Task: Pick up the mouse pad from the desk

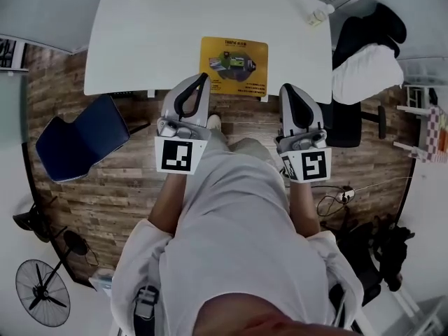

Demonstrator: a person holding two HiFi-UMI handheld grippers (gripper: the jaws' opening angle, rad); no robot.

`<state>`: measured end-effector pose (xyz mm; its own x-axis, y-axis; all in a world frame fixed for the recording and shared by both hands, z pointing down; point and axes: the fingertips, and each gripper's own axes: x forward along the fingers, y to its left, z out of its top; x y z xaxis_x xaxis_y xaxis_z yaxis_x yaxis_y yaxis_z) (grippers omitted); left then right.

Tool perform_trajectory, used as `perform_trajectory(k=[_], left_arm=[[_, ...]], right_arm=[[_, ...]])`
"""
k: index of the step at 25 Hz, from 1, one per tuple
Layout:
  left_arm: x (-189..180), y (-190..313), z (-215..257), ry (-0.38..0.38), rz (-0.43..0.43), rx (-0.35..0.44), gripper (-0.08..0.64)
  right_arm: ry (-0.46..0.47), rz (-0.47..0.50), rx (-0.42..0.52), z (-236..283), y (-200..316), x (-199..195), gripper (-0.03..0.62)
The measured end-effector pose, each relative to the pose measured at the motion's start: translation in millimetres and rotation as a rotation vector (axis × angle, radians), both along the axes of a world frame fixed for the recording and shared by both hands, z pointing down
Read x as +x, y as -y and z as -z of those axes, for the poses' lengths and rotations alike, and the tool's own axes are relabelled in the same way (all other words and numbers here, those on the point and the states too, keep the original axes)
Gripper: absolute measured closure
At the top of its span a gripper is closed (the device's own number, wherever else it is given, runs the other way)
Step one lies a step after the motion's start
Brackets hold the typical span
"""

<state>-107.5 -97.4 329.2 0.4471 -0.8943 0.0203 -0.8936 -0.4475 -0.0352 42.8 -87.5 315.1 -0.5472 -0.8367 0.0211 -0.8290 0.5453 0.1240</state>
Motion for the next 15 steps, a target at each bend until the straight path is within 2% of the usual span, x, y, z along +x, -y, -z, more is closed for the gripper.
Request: perform_trajectory(k=[8, 12, 15], left_arm=[[-18.5, 35.2, -15.0, 0.022, 0.053, -0.036, 0.563], [-19.2, 43.3, -30.1, 0.094, 0.091, -0.029, 0.561], [-16.3, 44.2, -40.3, 0.107, 0.125, -0.025, 0.561]], right_arm=[[0.009, 0.020, -0.018, -7.4, 33.9, -11.1, 0.592], [0.033, 0.031, -0.032, -17.6, 44.2, -5.3, 0.592], [0.046, 0.043, -0.051, -25.0, 46.0, 0.7, 0.592]])
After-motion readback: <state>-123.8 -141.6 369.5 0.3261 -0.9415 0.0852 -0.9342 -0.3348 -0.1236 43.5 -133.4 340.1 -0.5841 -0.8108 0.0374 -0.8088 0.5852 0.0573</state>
